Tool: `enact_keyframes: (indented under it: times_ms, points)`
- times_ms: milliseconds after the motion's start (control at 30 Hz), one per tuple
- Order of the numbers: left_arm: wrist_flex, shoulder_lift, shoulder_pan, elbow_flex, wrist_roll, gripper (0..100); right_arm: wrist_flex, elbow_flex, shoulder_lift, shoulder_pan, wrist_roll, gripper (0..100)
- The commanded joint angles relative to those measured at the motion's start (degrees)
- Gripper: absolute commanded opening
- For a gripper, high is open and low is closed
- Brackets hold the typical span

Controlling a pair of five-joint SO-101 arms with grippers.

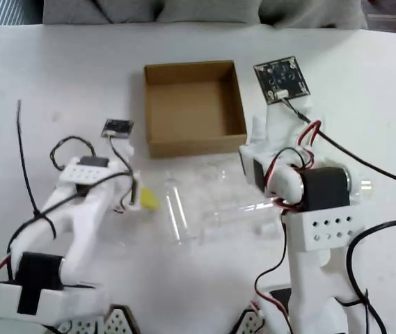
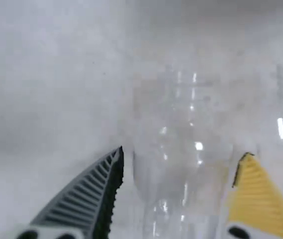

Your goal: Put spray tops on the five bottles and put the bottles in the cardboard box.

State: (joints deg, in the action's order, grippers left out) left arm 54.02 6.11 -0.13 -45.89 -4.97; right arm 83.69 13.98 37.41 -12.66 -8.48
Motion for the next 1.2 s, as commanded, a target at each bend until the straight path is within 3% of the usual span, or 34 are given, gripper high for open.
enact_keyframes:
  times_ms: [0, 300, 900, 1167]
  points:
    - [0.88, -0.04, -2.07, 4.48, 0.62, 34, -0.13, -0.53, 1.54, 0.40, -0.79, 1.9]
    - [13.98, -0.48, -2.24, 16.79, 6.24, 27, -0.13, -0.53, 1.54, 0.04, -0.79, 1.9]
    - [15.12, -1.19, 3.12, 17.76, 5.80, 27, -0.13, -0.70, 1.54, 0.04, -0.79, 1.9]
    - [15.12, -14.90, 3.12, 24.79, 2.20, 28, -1.27, -0.53, 1.54, 0.04, -0.79, 1.9]
